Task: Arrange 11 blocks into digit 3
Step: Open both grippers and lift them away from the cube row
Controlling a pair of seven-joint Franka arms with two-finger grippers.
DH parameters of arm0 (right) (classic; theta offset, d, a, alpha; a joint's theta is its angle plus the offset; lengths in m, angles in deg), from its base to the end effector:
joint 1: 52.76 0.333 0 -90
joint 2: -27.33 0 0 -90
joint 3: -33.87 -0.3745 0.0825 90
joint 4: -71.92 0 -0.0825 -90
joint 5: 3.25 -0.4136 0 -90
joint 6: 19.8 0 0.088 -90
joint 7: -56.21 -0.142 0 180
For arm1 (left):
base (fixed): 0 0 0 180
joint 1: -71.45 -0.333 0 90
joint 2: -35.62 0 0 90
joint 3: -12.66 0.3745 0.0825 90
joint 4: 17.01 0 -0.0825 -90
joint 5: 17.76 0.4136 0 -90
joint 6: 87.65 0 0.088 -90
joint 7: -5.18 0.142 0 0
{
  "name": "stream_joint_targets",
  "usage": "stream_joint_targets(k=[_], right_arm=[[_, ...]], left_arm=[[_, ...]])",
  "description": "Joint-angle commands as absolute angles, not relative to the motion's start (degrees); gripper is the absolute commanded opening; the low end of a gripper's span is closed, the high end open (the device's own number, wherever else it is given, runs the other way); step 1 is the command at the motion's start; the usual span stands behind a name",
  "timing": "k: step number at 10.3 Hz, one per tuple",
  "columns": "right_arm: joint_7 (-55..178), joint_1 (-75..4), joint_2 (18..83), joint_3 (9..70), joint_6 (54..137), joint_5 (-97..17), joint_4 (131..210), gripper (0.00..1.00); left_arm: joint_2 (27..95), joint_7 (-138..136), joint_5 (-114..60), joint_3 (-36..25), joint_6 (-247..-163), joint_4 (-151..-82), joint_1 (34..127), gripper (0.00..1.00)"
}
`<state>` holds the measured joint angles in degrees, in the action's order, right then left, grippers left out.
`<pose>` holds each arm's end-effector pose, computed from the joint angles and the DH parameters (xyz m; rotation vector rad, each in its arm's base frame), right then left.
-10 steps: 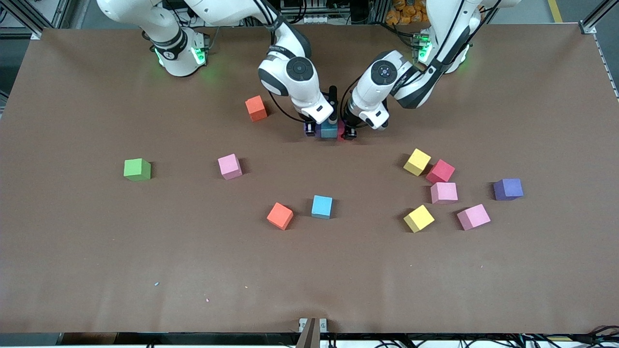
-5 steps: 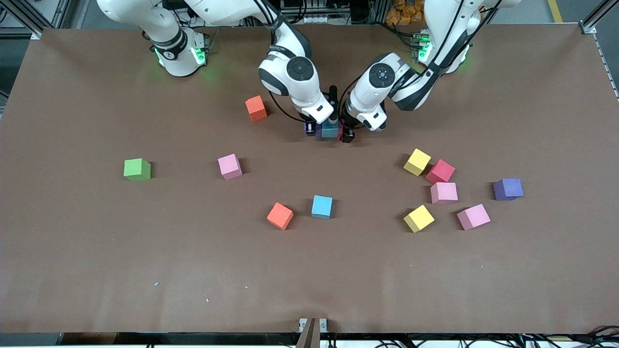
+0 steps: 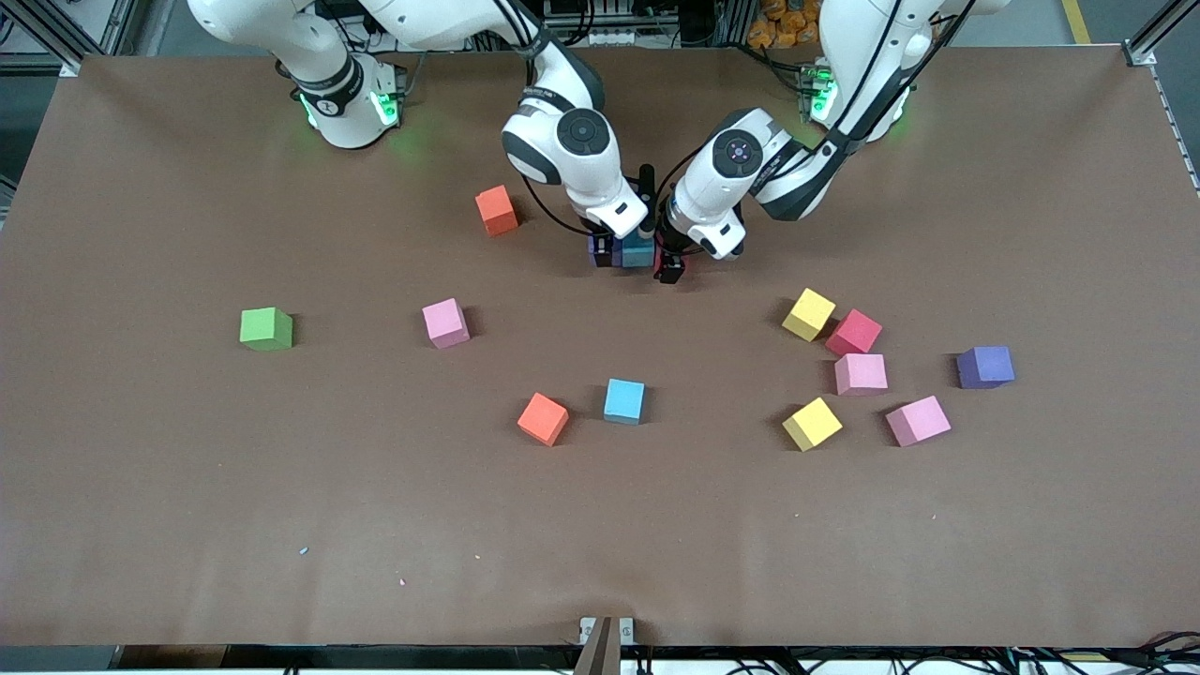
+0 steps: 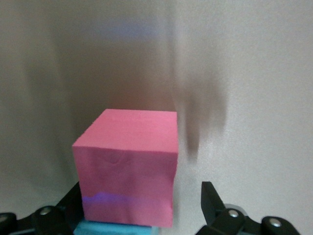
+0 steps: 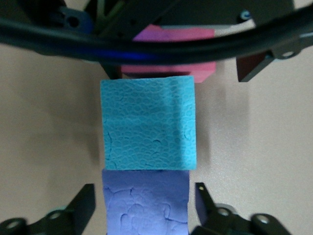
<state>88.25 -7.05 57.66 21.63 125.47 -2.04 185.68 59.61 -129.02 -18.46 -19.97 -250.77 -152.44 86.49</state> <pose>0.3550 0.5590 0.1952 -2.1652 -2.1369 -0.0164 0.3682 -0.4198 0.1842 2.1153 2.1259 -0.3385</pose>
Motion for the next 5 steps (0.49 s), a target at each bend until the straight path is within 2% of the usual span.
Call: stream_joint_targets(k=[1,5], right_arm=[[87.68,-6.35,57.83,21.83,125.13,-2.1,184.68,1.0],[87.76,-6.7,56.34,21.75,123.91,-2.19,184.77,1.0]], left_arm=[[57.25,-128.33,-18.64,-20.13,-247.97,-152.71,86.48,1.0],[56.37,-128.15,-18.64,-20.3,-244.99,-152.63,86.22,1.0]])
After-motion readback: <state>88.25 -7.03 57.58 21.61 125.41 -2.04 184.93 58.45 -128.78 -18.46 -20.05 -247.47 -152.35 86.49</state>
